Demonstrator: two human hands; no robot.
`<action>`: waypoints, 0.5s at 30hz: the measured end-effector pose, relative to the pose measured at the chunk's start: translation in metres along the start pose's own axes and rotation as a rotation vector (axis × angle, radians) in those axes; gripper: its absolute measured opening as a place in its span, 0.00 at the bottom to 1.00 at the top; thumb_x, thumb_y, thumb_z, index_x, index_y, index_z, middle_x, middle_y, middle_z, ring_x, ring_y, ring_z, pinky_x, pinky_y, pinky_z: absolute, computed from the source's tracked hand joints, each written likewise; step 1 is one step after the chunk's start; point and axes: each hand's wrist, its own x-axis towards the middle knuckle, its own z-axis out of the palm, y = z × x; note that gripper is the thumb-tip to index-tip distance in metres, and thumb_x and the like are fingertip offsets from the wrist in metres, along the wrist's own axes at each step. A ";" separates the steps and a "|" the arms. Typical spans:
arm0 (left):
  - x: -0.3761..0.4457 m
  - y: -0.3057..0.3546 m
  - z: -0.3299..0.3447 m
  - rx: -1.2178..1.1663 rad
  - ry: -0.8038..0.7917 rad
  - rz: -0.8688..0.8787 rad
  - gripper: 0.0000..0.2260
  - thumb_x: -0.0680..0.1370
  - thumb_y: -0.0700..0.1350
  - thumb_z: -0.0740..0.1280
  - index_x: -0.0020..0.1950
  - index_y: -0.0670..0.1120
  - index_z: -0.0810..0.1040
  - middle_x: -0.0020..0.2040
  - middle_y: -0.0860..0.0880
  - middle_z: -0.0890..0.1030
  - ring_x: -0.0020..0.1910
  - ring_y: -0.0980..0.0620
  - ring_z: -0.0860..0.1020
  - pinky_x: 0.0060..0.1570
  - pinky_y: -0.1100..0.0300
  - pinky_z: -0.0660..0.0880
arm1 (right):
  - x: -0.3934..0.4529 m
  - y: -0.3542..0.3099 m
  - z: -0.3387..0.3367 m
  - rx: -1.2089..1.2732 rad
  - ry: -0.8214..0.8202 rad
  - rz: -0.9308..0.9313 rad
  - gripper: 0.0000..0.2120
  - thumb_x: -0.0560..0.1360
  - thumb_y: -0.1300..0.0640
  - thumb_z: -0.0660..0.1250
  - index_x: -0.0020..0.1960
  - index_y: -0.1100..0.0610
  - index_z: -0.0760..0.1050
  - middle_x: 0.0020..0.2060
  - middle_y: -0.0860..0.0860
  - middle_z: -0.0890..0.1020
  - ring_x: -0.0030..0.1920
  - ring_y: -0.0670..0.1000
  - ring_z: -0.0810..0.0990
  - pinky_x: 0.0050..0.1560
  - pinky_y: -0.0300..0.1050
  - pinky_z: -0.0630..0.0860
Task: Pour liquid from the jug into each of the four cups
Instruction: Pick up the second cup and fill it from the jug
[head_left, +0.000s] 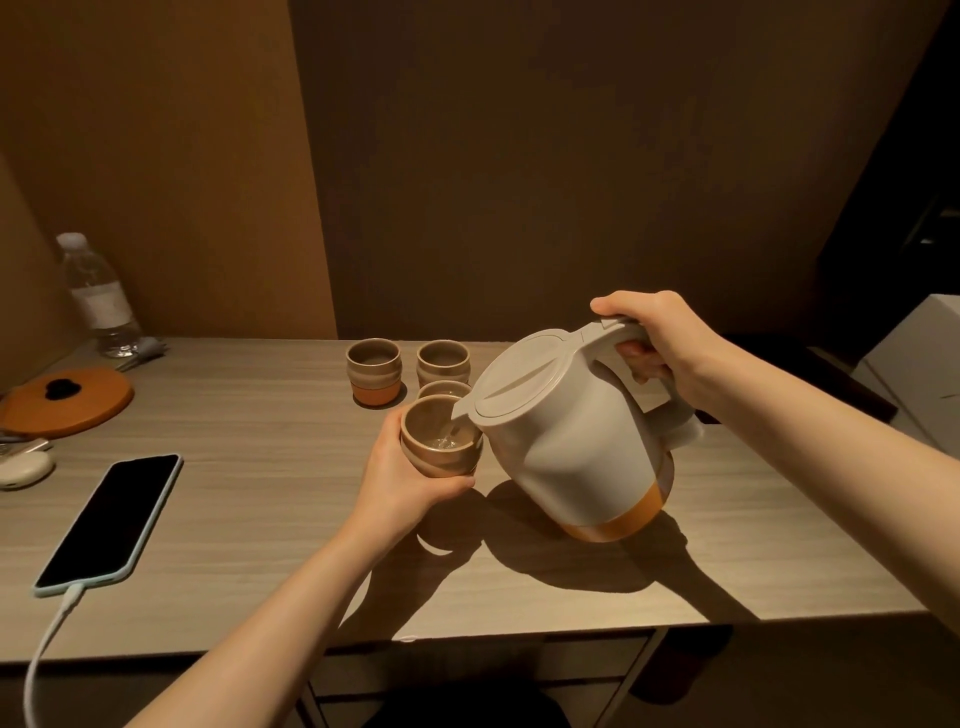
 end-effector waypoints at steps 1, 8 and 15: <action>0.000 -0.001 0.000 0.000 0.001 -0.002 0.39 0.58 0.41 0.83 0.63 0.55 0.66 0.53 0.64 0.73 0.52 0.68 0.72 0.49 0.72 0.68 | 0.000 0.000 0.000 -0.002 -0.002 0.001 0.23 0.77 0.51 0.64 0.24 0.56 0.66 0.19 0.51 0.65 0.21 0.49 0.58 0.27 0.44 0.58; -0.004 -0.001 0.001 0.009 0.000 -0.009 0.40 0.58 0.42 0.83 0.64 0.55 0.66 0.54 0.64 0.73 0.53 0.67 0.72 0.49 0.73 0.67 | 0.001 -0.001 0.001 -0.028 -0.016 -0.003 0.24 0.77 0.51 0.64 0.23 0.54 0.67 0.20 0.51 0.66 0.23 0.49 0.59 0.27 0.42 0.59; -0.004 0.000 0.001 0.016 0.000 -0.011 0.40 0.59 0.42 0.83 0.64 0.55 0.65 0.53 0.65 0.72 0.53 0.69 0.71 0.48 0.74 0.66 | 0.002 -0.004 0.001 -0.039 -0.032 -0.025 0.25 0.77 0.51 0.64 0.22 0.55 0.66 0.20 0.51 0.65 0.22 0.49 0.60 0.26 0.41 0.60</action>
